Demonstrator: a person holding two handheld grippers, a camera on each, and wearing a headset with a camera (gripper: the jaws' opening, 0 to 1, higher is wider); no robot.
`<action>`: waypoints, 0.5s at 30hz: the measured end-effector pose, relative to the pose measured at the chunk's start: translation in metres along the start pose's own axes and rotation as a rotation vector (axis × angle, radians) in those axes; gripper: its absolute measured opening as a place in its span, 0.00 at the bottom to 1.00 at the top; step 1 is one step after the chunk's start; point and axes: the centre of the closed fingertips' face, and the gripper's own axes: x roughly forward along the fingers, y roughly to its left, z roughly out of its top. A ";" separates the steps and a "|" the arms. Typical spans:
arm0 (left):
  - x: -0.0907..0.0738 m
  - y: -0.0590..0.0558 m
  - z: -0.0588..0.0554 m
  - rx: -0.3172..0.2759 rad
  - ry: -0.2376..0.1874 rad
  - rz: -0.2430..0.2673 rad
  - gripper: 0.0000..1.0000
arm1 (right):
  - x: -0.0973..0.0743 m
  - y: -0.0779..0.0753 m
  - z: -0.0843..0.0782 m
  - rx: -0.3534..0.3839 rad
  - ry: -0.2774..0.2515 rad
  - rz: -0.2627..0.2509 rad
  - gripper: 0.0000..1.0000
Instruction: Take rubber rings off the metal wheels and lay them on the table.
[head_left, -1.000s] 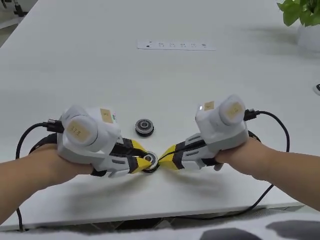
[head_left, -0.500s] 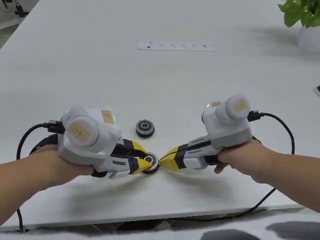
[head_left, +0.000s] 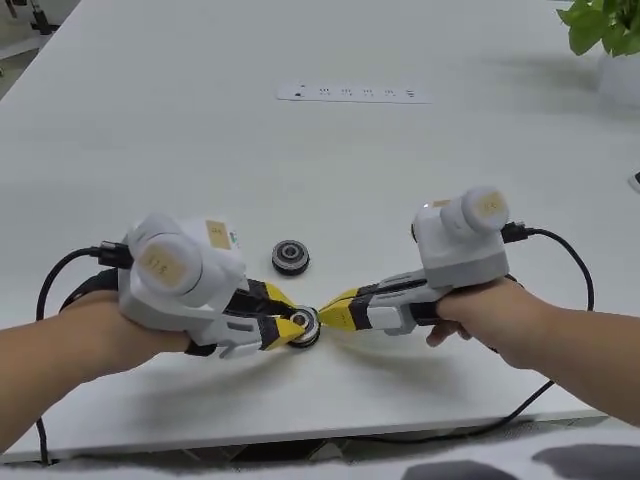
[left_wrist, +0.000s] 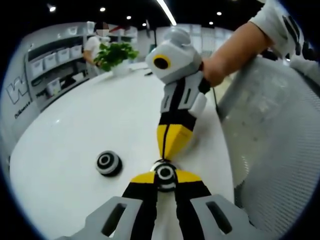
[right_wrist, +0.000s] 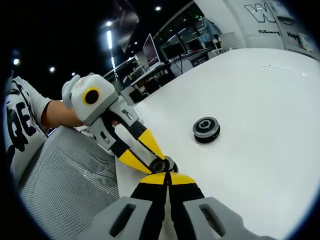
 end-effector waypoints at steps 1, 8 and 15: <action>0.000 0.000 0.000 0.001 0.001 0.001 0.13 | 0.000 0.000 0.000 0.001 0.000 0.000 0.00; 0.000 0.000 0.000 0.005 0.006 0.002 0.13 | 0.001 0.003 0.000 -0.014 0.007 0.008 0.00; 0.001 0.000 -0.001 0.013 0.006 -0.001 0.13 | 0.002 0.005 0.001 -0.026 0.006 0.021 0.00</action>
